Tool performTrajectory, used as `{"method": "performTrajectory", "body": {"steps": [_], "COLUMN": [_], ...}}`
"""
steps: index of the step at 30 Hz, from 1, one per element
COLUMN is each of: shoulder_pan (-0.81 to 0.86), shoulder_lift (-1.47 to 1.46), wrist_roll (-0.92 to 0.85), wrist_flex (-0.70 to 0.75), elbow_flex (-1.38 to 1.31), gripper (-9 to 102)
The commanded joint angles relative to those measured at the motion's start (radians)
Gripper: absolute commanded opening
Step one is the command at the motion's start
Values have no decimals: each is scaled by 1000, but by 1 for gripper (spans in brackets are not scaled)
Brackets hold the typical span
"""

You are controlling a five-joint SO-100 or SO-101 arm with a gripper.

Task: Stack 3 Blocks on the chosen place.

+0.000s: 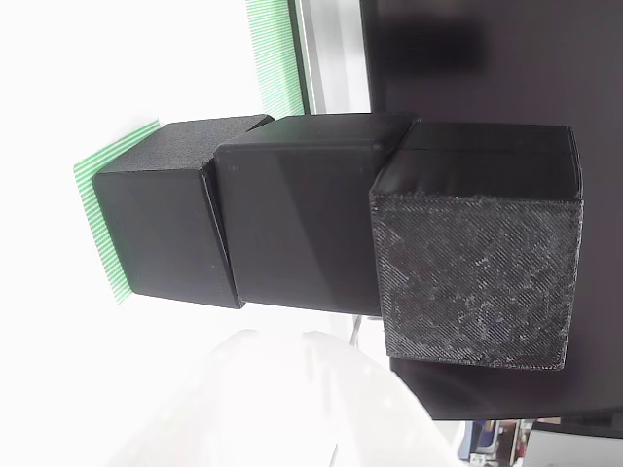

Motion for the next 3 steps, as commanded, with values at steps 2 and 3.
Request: {"method": "performTrajectory", "body": {"steps": [2, 3], "shoulder_pan": [11, 11], "shoulder_lift": [14, 14], "wrist_roll": [-11, -11], "wrist_flex": [3, 3], "elbow_flex": [34, 34], "gripper": [0, 0]}}
